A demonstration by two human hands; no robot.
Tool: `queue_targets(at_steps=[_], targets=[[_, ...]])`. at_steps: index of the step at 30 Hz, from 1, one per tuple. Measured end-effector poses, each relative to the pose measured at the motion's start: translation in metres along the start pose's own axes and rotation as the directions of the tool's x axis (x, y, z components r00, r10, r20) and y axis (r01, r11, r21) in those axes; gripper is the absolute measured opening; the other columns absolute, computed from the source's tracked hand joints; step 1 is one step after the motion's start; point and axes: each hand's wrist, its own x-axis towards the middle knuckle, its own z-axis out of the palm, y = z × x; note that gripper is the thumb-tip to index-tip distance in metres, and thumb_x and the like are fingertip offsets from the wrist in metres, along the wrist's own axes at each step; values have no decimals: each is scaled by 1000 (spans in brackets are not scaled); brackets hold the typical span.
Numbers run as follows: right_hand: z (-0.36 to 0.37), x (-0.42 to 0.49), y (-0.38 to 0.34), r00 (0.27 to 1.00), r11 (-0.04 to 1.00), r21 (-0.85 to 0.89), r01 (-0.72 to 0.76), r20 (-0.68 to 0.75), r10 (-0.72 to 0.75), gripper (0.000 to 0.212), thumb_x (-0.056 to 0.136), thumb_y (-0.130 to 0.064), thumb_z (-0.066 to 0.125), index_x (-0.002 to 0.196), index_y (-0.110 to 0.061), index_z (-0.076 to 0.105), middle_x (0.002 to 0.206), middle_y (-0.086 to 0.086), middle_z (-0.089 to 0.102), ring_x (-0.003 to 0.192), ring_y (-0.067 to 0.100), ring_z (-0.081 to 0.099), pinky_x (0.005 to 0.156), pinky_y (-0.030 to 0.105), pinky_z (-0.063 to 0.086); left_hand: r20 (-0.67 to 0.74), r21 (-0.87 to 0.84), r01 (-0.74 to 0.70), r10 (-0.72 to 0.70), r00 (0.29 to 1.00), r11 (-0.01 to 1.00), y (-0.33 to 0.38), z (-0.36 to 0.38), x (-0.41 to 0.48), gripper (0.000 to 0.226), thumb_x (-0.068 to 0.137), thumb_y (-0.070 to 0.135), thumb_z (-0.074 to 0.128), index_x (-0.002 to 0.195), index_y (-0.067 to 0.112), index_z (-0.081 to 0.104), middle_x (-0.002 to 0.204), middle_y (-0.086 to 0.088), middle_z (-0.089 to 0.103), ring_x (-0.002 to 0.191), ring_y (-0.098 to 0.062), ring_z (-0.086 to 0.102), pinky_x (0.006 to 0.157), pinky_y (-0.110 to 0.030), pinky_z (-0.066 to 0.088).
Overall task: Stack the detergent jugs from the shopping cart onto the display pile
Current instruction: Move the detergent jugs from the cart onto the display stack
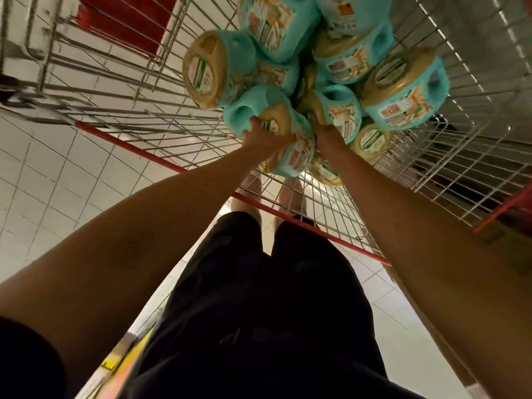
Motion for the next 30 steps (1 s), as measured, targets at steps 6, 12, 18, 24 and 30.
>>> queue_targets(at_steps=[6,12,18,24,30], targets=[[-11,-21,-16,999,994,96,49,-14,-48,37,109,-30,51,135,-4,57,135,22,66,124,37,64,109,53,53,107,38,-81,76,991,996,16,-34,-16,114,72,47,92,161,22,25,147,-10,48,130,-33,56,104,-49,56],[-32,-73,-54,954,975,164,152,232,-188,47,112,-45,44,146,-16,57,139,11,67,129,28,63,113,41,50,410,82,-240,187,893,967,54,-94,-68,68,79,50,86,137,34,53,118,8,76,100,-17,75,72,-37,64],[-57,-129,-76,867,953,195,233,402,-295,47,108,-53,39,130,-20,63,134,16,67,125,31,62,114,49,50,592,51,-291,206,779,955,86,-144,-115,77,73,51,84,143,35,54,132,1,74,121,-27,72,102,-57,57],[-81,-165,-73,872,916,280,287,319,-371,63,104,-63,44,146,-18,57,134,22,68,123,40,68,100,54,59,526,-165,-317,355,772,934,92,-147,-155,57,88,53,71,133,20,60,122,-6,78,111,-28,76,85,-40,64],[-94,-187,-52,884,868,398,296,232,-407,57,105,-65,45,132,-21,67,111,10,78,109,32,73,87,45,64,229,-582,-244,444,866,776,64,-104,-192,86,77,56,82,143,7,55,119,-13,77,109,-33,73,83,-41,64]])
